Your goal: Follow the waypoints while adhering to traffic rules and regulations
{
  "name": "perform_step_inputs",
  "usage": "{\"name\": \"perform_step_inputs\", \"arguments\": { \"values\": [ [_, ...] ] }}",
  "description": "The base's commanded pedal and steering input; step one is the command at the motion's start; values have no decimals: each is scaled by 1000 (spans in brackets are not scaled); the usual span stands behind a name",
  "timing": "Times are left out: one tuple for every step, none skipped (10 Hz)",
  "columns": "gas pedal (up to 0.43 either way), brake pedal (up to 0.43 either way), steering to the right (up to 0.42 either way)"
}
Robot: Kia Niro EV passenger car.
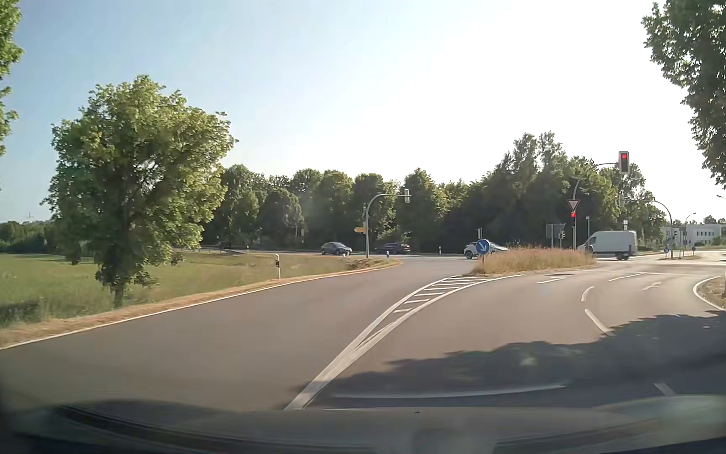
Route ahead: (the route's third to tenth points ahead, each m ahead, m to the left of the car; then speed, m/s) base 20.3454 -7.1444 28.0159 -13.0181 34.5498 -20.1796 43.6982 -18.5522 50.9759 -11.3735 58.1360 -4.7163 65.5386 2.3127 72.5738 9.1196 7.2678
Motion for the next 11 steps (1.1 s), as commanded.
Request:
{"name": "perform_step_inputs", "arguments": {
  "values": [
    [0,6,133],
    [0,6,132],
    [0,6,133],
    [8,6,132],
    [8,6,131],
    [20,6,127],
    [20,6,121],
    [20,6,118],
    [20,6,118],
    [20,6,117],
    [20,6,115]
  ]
}}
